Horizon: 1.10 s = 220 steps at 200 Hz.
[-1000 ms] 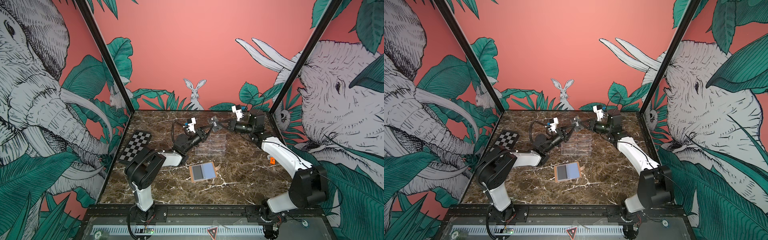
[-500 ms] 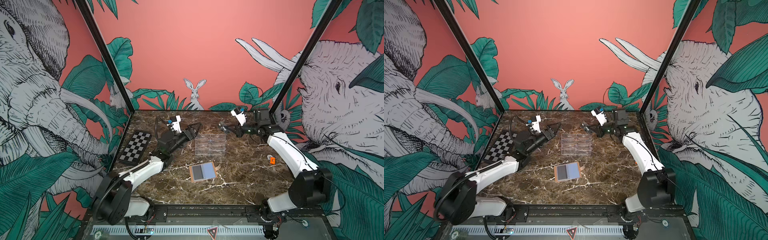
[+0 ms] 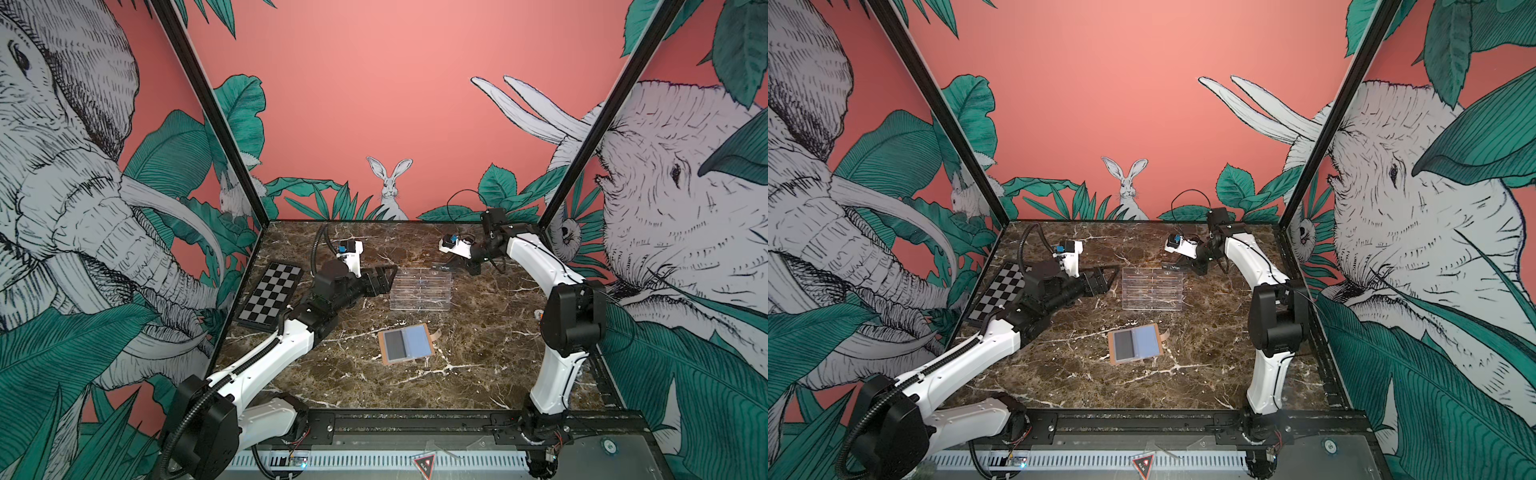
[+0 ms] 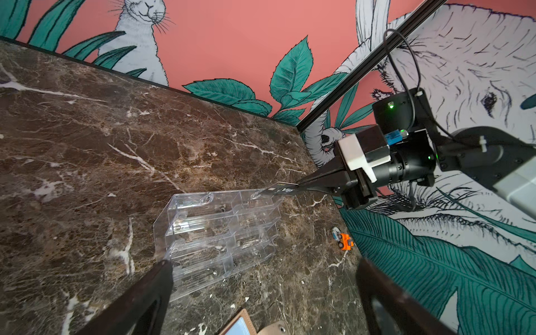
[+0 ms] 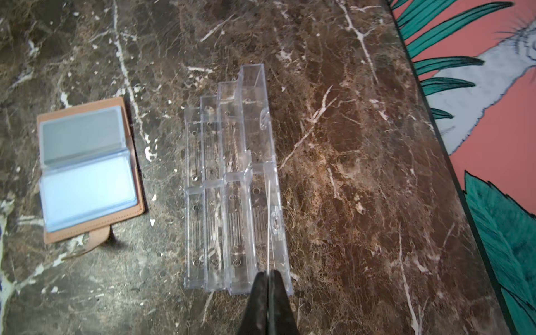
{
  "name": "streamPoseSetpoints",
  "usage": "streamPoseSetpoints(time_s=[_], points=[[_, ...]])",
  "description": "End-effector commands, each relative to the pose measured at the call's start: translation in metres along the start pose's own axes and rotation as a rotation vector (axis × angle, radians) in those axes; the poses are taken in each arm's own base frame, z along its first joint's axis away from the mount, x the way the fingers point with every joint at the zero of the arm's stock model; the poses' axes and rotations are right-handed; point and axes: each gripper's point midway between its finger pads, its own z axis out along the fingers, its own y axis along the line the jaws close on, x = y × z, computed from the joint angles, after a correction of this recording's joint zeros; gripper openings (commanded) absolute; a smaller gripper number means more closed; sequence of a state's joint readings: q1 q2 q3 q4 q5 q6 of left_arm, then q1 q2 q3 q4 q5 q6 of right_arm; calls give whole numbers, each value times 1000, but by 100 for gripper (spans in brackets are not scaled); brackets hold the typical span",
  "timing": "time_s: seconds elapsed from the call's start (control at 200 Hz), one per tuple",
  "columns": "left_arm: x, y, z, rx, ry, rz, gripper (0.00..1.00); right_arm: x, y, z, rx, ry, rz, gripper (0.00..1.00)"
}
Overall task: Take the credit cards out of the card holder
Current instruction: Place the credit card in the storage box.
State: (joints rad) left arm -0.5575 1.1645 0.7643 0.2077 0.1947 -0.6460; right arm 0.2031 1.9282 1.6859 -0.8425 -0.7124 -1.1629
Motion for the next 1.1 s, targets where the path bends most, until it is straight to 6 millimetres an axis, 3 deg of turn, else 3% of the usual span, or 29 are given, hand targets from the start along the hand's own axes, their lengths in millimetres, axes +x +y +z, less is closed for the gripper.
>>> streamPoseSetpoints(time_s=[0.0,0.36,1.095], points=[[0,4,0,-28,4,24,99,-6,13,-3,-69,-20,-91,0],[5,6,10,-15,18,-12,99,-16,10,8,-116,-43,-105,0],[10,9,2,-16,15,-24,99,-15,0,26,-139,-34,-36,0]])
